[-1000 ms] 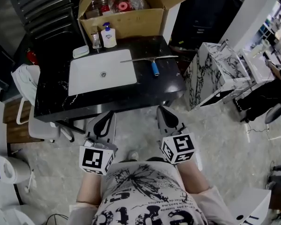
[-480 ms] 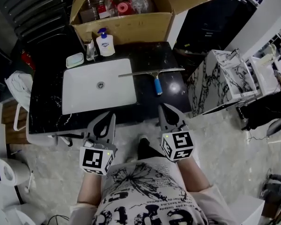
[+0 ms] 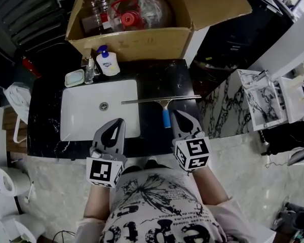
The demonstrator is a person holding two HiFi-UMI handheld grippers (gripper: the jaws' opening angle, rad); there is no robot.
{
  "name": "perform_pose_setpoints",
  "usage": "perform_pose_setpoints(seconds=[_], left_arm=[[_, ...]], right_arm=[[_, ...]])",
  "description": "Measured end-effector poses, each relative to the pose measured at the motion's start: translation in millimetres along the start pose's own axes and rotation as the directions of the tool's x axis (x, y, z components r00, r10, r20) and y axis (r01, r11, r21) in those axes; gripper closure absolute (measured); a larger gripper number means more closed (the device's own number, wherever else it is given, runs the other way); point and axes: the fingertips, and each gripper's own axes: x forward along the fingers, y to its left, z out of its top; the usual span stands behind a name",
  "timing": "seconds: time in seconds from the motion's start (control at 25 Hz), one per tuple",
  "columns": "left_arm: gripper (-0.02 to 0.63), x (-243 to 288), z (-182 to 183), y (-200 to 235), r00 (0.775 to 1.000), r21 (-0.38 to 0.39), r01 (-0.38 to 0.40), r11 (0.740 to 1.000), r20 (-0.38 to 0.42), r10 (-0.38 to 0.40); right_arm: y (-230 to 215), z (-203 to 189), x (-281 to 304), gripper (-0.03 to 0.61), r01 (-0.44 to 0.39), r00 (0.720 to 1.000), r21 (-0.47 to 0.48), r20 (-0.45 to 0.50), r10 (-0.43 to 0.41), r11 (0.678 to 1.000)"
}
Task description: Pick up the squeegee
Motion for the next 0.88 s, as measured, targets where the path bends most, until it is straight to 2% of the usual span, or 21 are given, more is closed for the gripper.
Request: perform_pose_setpoints(seconds=[0.2, 0.36, 0.44, 0.6, 0.76, 0.88], left_arm=[[0.601, 25, -1, 7, 1.000, -0.008, 0.012, 1.000, -0.011, -0.012], [0.601, 38, -2, 16, 0.999, -0.004, 0.052, 0.999, -0.006, -0.052], [0.601, 40, 1, 22, 0.998, -0.007, 0.064, 0.998, -0.006, -0.064], [0.601, 45, -1, 34, 0.997, -0.017, 0.082, 0.996, -0.010, -0.082], [0.601, 48, -14, 45, 0.995, -0.035, 0.093, 0.995, -0.040, -0.094], [0.601, 50, -24, 52, 0.993, -0.049, 0.095, 0.994, -0.061, -0.097]], right_arm=[[-16, -24, 30, 0.584, 0.016, 0.995, 0.024, -0.102, -0.013, 1.000], [-27, -44, 46, 0.583, 0.072, 0.978, 0.035, -0.199, -0.063, 0.997], [-26, -57, 54, 0.529, 0.081, 0.962, 0.034, -0.263, -0.069, 0.996], [-27, -90, 78, 0.468, 0.091, 0.920, 0.031, -0.385, -0.072, 0.995], [-32, -121, 98, 0.419, 0.131, 0.872, 0.058, -0.483, -0.087, 0.990], [-35, -134, 109, 0.407, 0.160, 0.849, 0.079, -0.519, -0.097, 0.984]])
